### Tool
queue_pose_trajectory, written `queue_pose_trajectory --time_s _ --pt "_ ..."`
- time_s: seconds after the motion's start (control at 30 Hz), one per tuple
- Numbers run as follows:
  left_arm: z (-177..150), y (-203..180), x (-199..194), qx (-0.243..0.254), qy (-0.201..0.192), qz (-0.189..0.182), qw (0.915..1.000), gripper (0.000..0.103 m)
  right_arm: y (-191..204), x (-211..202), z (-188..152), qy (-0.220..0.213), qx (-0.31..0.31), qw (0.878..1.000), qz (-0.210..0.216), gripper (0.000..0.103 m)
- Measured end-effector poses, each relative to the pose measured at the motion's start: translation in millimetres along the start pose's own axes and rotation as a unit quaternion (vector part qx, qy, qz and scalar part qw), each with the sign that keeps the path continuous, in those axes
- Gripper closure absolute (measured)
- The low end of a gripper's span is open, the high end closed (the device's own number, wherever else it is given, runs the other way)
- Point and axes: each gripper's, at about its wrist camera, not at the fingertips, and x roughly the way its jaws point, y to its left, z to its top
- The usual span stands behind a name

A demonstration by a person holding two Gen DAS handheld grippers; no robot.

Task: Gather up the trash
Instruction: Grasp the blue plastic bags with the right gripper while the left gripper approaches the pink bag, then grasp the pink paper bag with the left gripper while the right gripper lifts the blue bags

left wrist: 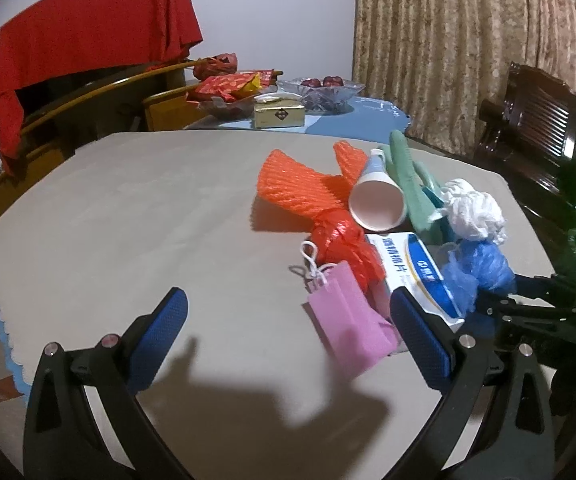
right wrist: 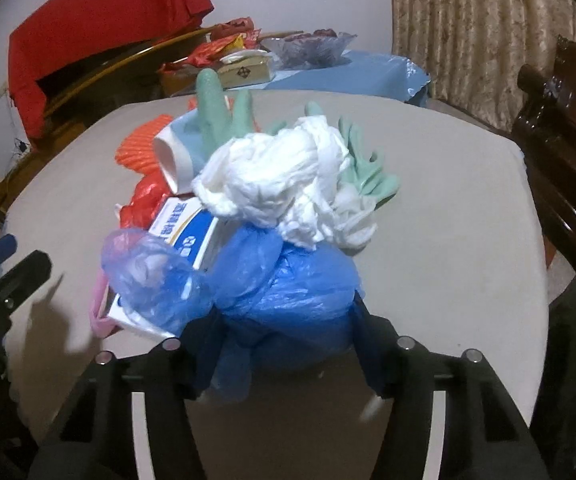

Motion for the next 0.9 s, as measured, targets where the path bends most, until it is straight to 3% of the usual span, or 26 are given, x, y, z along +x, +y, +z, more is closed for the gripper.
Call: queue_pose_trajectory --time_s 0.2,0.3,0.5,0.57,0.6,0.67,0.7,0.73,0.9 --pt "-3.0 -14.6 3.1 0.001 0.004 -0.020 0.9998 0.006 -0.2 -24.5 -8.3 -0.009 -0.005 1.000 0.002 0.063" --pt "-4.9 -24.9 7.8 0.008 0.008 -0.031 0.9995 0.013 -3.5 -33.4 -9.0 -0.013 -0.010 1.000 -0.003 0.072" --pt "-7.2 -32.6 32.1 0.005 0.034 -0.050 0.9981 0.039 -11.2 -41.0 -8.8 -0.016 -0.008 1.000 -0.009 0.078" --pt "-9.2 -32.1 43.0 -0.001 0.049 -0.069 0.9965 0.058 -11.2 -42.3 -8.0 -0.018 -0.007 1.000 -0.007 0.079" --pt "-9.5 -29.7 44.4 -0.007 0.044 -0.079 0.9959 0.060 -11.1 -43.7 -7.8 -0.019 -0.006 1.000 -0.004 0.079" --pt "-9.0 -29.2 46.4 -0.007 0.043 -0.084 0.9955 0.085 -12.0 -46.3 -8.3 -0.021 -0.004 1.000 0.001 0.080" --pt "-8.2 -29.5 47.5 -0.004 0.047 -0.081 0.9956 0.093 -12.3 -48.5 -8.2 -0.024 -0.002 1.000 0.003 0.080" --pt "-8.2 -28.6 48.0 -0.006 0.051 -0.083 0.9952 0.097 -12.6 -51.5 -8.1 -0.028 -0.001 1.000 0.005 0.081" --pt "-8.2 -20.6 32.2 -0.018 0.040 -0.085 0.9954 0.101 -12.3 -71.9 -8.8 -0.049 -0.004 0.999 0.008 0.081"
